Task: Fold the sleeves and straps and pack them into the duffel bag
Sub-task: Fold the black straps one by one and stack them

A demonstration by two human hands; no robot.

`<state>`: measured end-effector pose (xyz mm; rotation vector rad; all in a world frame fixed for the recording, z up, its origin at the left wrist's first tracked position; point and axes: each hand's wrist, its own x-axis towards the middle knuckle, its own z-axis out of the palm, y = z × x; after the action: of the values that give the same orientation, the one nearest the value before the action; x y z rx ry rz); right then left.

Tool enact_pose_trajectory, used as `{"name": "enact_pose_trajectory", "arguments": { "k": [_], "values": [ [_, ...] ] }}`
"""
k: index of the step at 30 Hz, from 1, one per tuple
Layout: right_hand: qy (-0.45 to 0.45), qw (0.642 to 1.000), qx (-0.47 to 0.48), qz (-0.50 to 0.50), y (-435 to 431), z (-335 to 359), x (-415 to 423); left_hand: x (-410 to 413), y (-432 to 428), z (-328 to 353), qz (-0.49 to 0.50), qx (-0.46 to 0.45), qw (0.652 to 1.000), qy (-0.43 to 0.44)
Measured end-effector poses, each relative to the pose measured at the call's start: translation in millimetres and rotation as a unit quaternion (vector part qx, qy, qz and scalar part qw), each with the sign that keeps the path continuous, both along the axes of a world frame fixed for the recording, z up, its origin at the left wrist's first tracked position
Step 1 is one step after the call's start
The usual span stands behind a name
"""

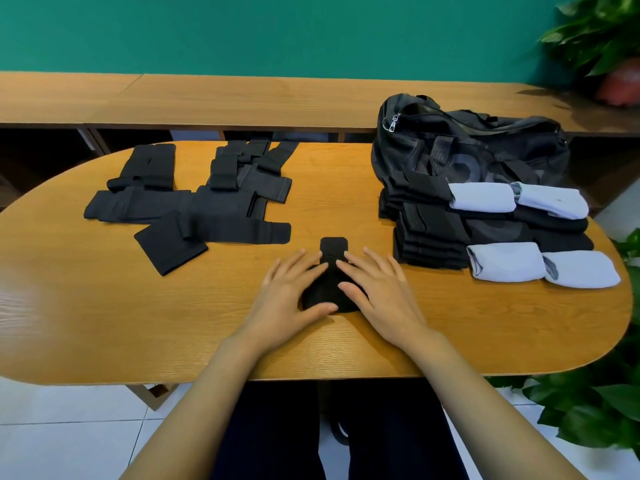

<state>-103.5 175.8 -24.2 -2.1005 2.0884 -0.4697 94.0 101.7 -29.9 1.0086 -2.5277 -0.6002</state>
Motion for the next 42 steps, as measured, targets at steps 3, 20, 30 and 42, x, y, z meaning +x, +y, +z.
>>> {"name": "enact_pose_trajectory", "arguments": {
  "k": [3,20,30,42],
  "values": [
    [0.015,0.999,0.045,0.016,7.6,-6.5,0.7,0.1,2.0,-7.6,-0.029,0.018,0.998,-0.051],
    [-0.005,0.998,-0.045,0.036,13.0,-15.0,-1.0,1.3,8.6,-6.8,0.003,-0.019,0.999,-0.029],
    [-0.079,0.989,-0.123,0.000,13.2,-16.9,-3.6,5.1,11.8,-8.4,-0.004,-0.087,0.995,0.040],
    [-0.099,0.972,-0.212,-0.014,10.9,-5.0,-5.6,-3.2,11.5,3.6,0.038,-0.159,0.980,0.113]
  ]
}}
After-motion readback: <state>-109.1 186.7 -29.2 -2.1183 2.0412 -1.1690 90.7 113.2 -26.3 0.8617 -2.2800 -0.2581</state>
